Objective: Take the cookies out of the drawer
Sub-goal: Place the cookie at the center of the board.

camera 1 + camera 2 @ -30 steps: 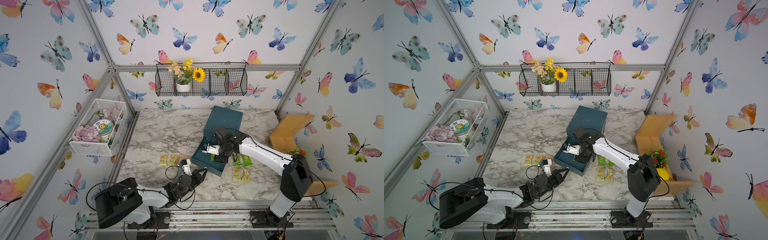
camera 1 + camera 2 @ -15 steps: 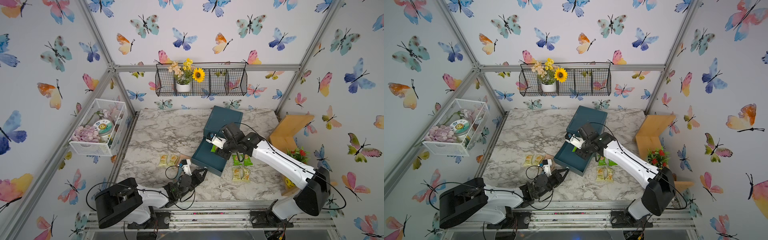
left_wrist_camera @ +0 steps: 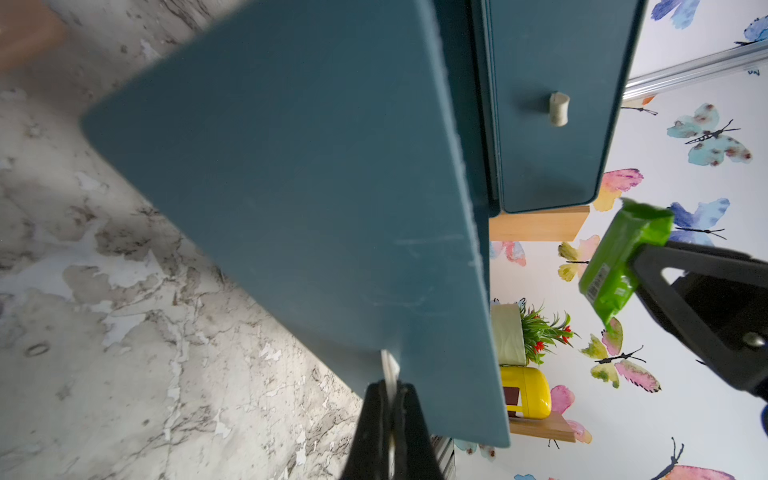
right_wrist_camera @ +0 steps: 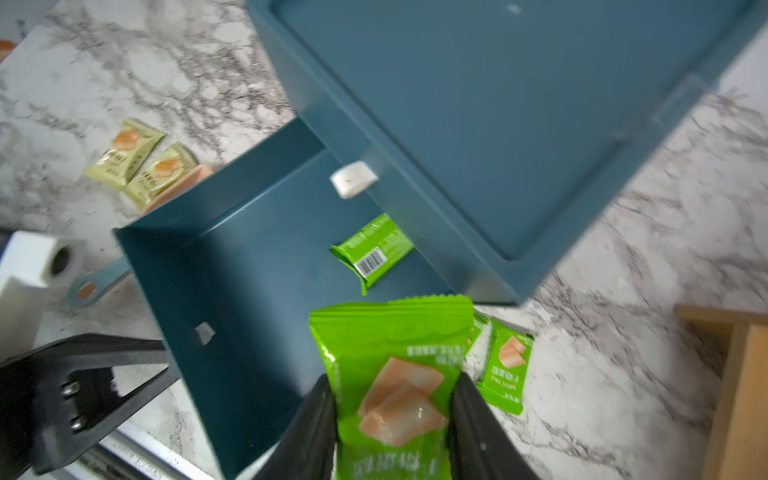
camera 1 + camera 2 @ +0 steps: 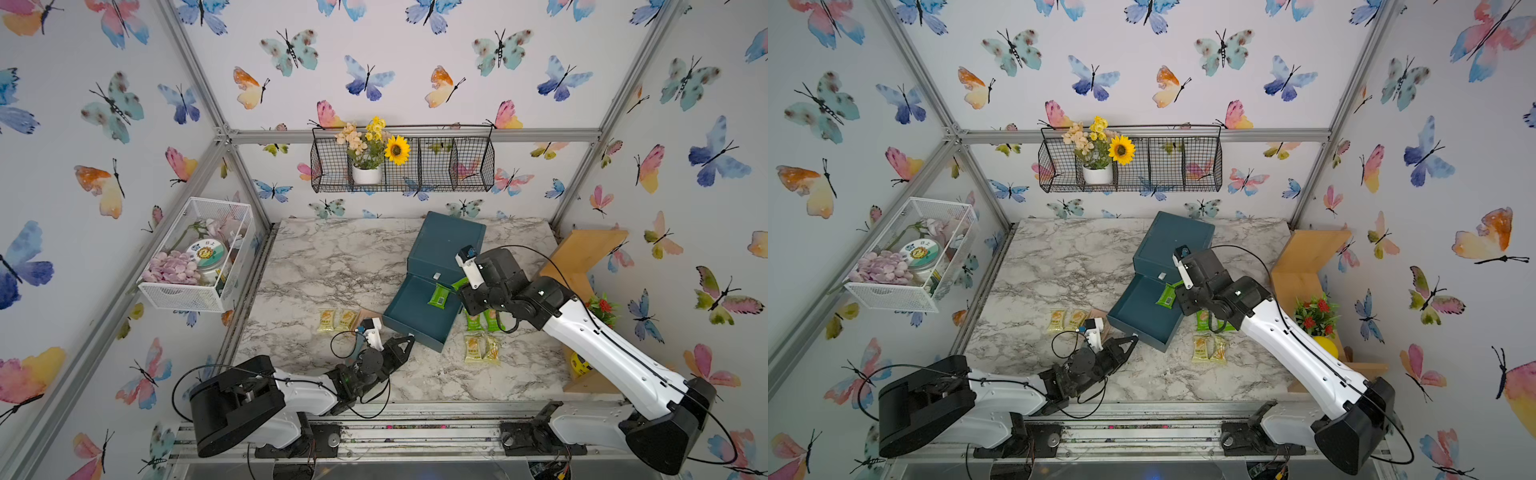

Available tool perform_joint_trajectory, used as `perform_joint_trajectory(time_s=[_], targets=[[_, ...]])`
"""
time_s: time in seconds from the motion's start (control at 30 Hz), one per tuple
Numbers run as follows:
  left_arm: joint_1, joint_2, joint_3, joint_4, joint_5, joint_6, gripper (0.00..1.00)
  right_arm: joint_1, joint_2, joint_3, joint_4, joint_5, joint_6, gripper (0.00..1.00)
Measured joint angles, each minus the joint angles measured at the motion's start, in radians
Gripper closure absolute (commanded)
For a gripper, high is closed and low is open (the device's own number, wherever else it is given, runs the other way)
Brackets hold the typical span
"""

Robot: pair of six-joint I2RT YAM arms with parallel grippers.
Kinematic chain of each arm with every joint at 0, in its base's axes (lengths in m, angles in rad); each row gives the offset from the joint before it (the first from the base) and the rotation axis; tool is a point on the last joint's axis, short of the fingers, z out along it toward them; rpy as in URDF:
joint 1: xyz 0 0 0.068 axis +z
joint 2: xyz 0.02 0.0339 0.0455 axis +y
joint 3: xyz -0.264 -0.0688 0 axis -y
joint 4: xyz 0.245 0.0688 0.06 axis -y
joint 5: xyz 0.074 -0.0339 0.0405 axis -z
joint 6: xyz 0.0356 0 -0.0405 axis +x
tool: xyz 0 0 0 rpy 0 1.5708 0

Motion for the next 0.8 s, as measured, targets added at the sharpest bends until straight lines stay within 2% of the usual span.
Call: perform_joint_trajectory(time_s=[0.27, 0.5, 0.8], targets=[[0.0, 0.0, 0.0, 0.002, 0.0, 0.001, 1.0, -0.257, -0.031, -0.16, -0.001, -0.008, 0.124, 0.78], [0.0, 0.002, 0.0, 0.008, 0.0, 0.001, 1.0, -0.342, 0.079, -0.264, 0.085, -0.027, 0.194, 0.78], [0.002, 0.002, 0.0, 0.008, 0.0, 0.001, 1.0, -0.43, 0.237, -0.278, 0.234, -0.024, 0.24, 0.78]])
